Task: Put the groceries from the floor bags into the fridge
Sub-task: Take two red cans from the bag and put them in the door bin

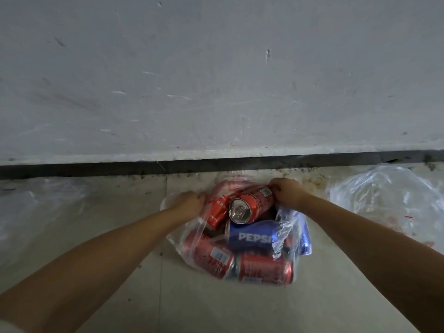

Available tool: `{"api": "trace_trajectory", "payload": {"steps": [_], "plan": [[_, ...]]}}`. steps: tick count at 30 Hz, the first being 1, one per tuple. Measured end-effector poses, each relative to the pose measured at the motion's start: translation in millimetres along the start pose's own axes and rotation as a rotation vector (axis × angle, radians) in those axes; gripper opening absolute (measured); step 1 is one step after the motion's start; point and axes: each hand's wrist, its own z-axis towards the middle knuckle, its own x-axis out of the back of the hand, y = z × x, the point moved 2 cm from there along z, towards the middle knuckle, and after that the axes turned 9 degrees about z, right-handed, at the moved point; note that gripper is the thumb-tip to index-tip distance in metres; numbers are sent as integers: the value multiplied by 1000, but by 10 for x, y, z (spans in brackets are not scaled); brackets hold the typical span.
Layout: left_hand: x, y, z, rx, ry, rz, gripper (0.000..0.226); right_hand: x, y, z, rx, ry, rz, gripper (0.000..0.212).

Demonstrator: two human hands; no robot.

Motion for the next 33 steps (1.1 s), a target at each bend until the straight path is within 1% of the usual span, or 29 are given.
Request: {"api": "trace_trajectory", "payload": {"steps": [2,3,5,7,8,9,11,12,13,14,17,20,22,26,28,30,31,33], "plan": [[112,92,-19,-78,174,104,36,46,-54,-50,61,106,-194,28],[171,149,-63,-147,257,127,27,89,-72,-112,128,170,-273,31],[300,295,-255,-372,361,125,18,139,-66,-300,358,280,-348,40],[358,458,-524,-655,449,147,22,76,-54,-511,579,291,-383,48],[304,525,-652,-764,464,188,25,-7,-47,-599,651,254,-401,52],[205,555,-740,-767,419,204,26,-89,-52,-665,663,191,-386,58],[-22,508,-799,-575,291,236,30,-173,-99,-669,606,128,-293,66],[-115,472,-795,-522,266,297,36,-175,-130,-629,577,109,-273,70],[-165,453,-784,-494,268,362,40,-158,-163,-572,562,98,-291,74],[-180,436,-754,-472,309,392,42,-140,-205,-511,561,84,-323,78],[-97,495,-671,-304,370,366,50,-147,-308,-340,525,19,-396,88],[-28,564,-572,-205,370,391,65,-177,-376,-231,472,-12,-466,92],[41,554,-470,-153,328,327,75,-159,-385,-193,440,-14,-444,91],[31,521,-223,-99,120,168,99,-38,-348,-210,312,-117,-201,85],[-1,532,-144,-70,86,82,105,33,-322,-214,212,-172,9,75],[-6,567,-103,-46,76,37,100,62,-260,-191,93,-226,231,70],[7,580,-80,-38,79,6,96,60,-224,-163,51,-249,311,68],[32,557,-50,-25,31,-100,90,52,-212,-127,8,-294,417,68]]}}
